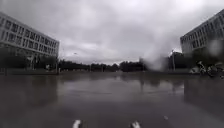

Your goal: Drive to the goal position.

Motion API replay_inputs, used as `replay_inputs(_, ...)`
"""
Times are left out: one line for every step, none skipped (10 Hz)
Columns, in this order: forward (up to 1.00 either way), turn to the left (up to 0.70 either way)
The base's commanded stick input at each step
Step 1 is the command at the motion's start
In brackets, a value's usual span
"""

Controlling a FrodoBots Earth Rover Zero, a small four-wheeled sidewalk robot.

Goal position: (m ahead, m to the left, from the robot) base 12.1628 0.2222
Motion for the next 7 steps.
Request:
replay_inputs(0.7,0.0)
replay_inputs(0.7,0.0)
replay_inputs(0.7,0.0)
replay_inputs(0.7,-0.01)
replay_inputs(0.7,-0.06)
replay_inputs(0.7,-0.1)
replay_inputs(0.7,-0.33)
